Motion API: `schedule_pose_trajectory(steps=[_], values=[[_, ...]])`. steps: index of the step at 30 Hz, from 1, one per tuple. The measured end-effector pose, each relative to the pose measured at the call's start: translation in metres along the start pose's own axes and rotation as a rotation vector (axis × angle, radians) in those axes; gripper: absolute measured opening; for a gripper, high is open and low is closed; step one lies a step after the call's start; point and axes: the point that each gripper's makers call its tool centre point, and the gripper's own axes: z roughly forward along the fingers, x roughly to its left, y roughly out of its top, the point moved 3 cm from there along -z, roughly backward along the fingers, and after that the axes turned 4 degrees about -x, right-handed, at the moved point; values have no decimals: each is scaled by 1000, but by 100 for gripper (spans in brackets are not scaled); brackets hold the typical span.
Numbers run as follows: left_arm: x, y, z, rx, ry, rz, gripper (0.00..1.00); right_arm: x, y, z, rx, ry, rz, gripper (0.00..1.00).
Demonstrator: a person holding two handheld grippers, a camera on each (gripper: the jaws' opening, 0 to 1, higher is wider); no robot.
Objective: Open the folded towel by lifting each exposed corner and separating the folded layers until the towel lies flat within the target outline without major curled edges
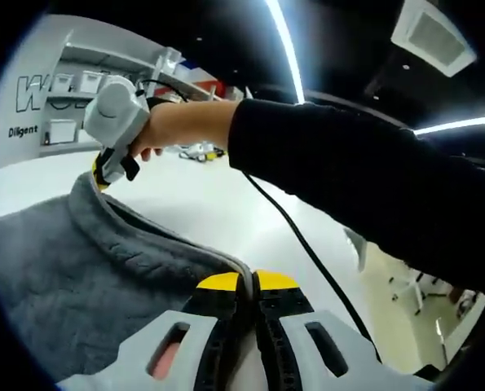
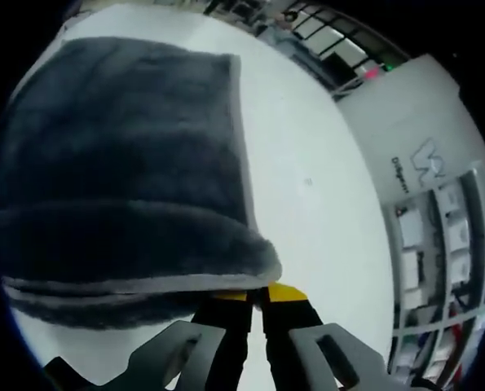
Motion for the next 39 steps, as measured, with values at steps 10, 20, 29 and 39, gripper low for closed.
schedule_pose_trajectory(steps=[10, 20, 29, 39], values=[[-8, -13, 10, 46, -28, -21, 14, -2, -9, 1, 16, -22, -6, 3], [-11, -20, 13, 67, -43, -24, 21, -11, -35, -3, 81, -138, 21, 10], [-13, -14, 14, 31, -37, -18, 34, -24, -58, -18, 103, -278, 126, 12], [5, 13, -5, -33, 87, 50, 66, -15, -65, -38, 75, -363, 229, 21]])
